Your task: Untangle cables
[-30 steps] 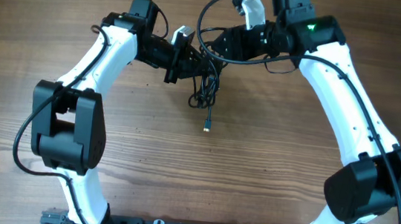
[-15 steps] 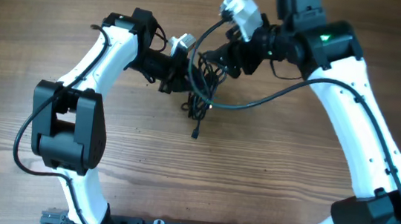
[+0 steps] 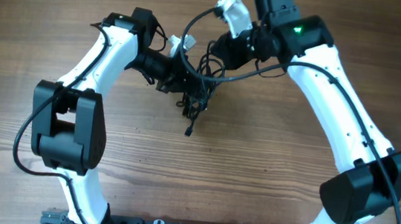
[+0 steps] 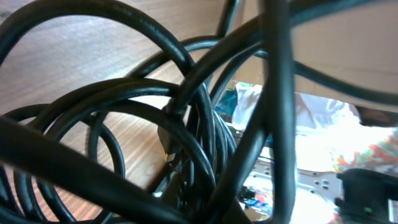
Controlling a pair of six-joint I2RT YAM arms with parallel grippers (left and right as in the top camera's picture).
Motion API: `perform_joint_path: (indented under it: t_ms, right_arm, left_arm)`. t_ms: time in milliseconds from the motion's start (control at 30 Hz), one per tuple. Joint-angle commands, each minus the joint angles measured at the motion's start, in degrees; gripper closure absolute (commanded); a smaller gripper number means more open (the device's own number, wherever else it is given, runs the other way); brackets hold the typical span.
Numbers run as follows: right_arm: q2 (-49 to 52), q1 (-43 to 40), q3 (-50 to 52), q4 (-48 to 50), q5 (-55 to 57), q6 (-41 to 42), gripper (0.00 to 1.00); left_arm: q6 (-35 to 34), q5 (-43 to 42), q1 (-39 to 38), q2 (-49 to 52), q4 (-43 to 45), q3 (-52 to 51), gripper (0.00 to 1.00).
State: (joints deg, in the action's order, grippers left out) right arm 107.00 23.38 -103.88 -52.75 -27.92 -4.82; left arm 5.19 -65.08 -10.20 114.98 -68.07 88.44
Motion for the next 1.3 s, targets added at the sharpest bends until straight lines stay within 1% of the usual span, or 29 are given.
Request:
perform_joint_path:
  t_ms: [0,33,67,100,167,267,300,367,400,433,467,500,533,567,633,667,733,800,867,900,967,1000,1033,1067,1100,1133,1167,1233,1267]
  right_arm:
    - [-9.0,-6.9,-2.3,3.1,1.6,17.0,0.96]
    - [-12.3,-10.8,-2.3,3.9,1.6,22.7,0.96]
    - [-14.6,-14.4,-2.3,3.7,1.6,26.9,0.95]
    - [-15.5,-16.5,-2.3,3.1,1.6,29.0,0.96]
    - [-16.0,-19.7,-2.3,0.5,1.6,28.9,0.96]
    - [-13.6,-19.3,-1.9,-6.2,1.6,26.1,0.96]
    - [-13.0,-18.9,-1.4,-7.4,1.9,25.6,0.96]
    - [-11.3,-18.7,-0.4,-9.9,3.1,24.3,0.96]
    - [-10.4,-18.7,-0.2,-11.1,3.1,24.2,0.96]
    - [-10.0,-18.7,-0.2,-11.5,3.1,23.4,0.96]
    - [-9.7,-18.7,-0.2,-11.8,3.1,22.7,0.96]
    - [-9.7,-18.7,-0.2,-12.9,4.2,22.6,0.95]
    - [-9.7,-18.7,-0.2,-14.0,6.8,22.7,0.96]
    - [-9.7,-18.7,-0.2,-16.3,12.0,23.2,0.96]
    - [-9.7,-18.7,0.0,-19.8,18.7,25.0,0.96]
    - [-9.7,-18.7,0.8,-22.0,23.5,26.1,0.96]
    - [-9.7,-18.8,3.1,-23.8,28.9,27.7,0.96]
    - [-9.7,-19.1,4.9,-25.1,33.6,29.2,0.96]
    - [-9.7,-19.5,5.6,-25.9,35.7,29.4,0.96]
    - [-9.7,-19.5,5.6,-25.9,34.3,28.9,0.96]
    - [-9.7,-19.5,5.6,-24.1,26.7,22.9,0.96]
    - [-9.7,-19.5,5.5,-22.5,20.4,17.6,0.96]
    - [-9.7,-19.5,5.6,-21.3,16.1,14.5,0.96]
    - [-9.7,-19.4,5.5,-19.6,8.7,9.8,0.95]
    - [-9.7,-19.4,5.5,-18.3,4.4,7.7,0.88]
    - [-9.7,-19.3,5.6,-16.9,2.6,7.6,0.53]
    - [-9.7,-19.3,5.5,-16.3,2.6,7.8,0.46]
    - [-9.8,-19.3,5.4,-14.5,1.3,7.7,0.41]
    - [-9.8,-19.2,5.2,-13.8,-0.6,7.0,0.4]
  left_arm:
    - [-13.2,9.6,-0.3,-1.5,4.9,0.0,0.96]
    - [-17.6,13.4,-0.3,-1.5,6.6,0.0,0.96]
    - [-19.9,15.5,-0.3,-1.5,7.8,0.0,0.96]
    - [-20.3,15.7,-0.3,-1.5,8.7,0.0,0.96]
    - [-21.7,15.7,-0.3,-1.5,11.5,0.0,0.96]
    - [-22.8,14.7,-0.3,-1.5,16.3,0.0,0.96]
    - [-22.8,12.5,-0.1,-1.5,17.7,0.0,0.96]
    - [-22.2,5.2,1.3,-1.5,20.0,0.0,0.96]
    - [-22.2,1.0,3.0,-1.5,21.4,0.0,0.96]
    - [-22.3,-1.5,4.3,-1.5,22.3,0.0,0.96]
    - [-23.0,-3.5,5.8,-1.5,23.0,0.0,0.96]
    - [-25.2,-4.9,7.5,-1.5,24.0,0.0,0.96]
    - [-28.7,-5.0,9.6,-1.5,25.1,0.0,0.96]
    - [-32.8,-5.0,11.8,-1.5,26.6,0.0,0.96]
    - [-35.8,-5.0,14.2,-1.5,27.7,0.0,0.96]
    - [-36.4,-4.9,15.5,-1.5,28.4,0.0,0.96]
    - [-36.4,-3.2,17.7,-1.5,28.7,0.0,0.96]
    - [-37.7,0.5,18.9,-1.5,28.7,0.0,0.96]
    - [-38.6,3.1,19.4,-1.5,28.5,0.0,0.96]
    - [-38.7,3.8,19.4,-1.5,28.5,0.0,0.96]
    - [-38.7,4.1,18.9,-1.5,28.2,0.0,0.96]
    - [-38.7,4.1,18.4,-1.5,27.7,0.0,0.96]
    - [-38.7,4.1,18.0,-1.5,27.1,0.0,0.96]
    - [-38.7,4.1,17.2,-1.5,25.6,0.0,0.96]
    - [-38.6,4.1,16.0,-1.5,23.8,0.0,0.96]
    - [-38.7,4.1,14.7,-1.5,22.6,0.0,0.96]
    - [-38.7,4.1,14.0,-1.5,22.3,-0.1,0.96]
    - [-38.7,4.0,12.7,-1.5,21.2,0.0,0.96]
    - [-39.3,4.0,12.2,-1.5,20.7,0.0,0.96]
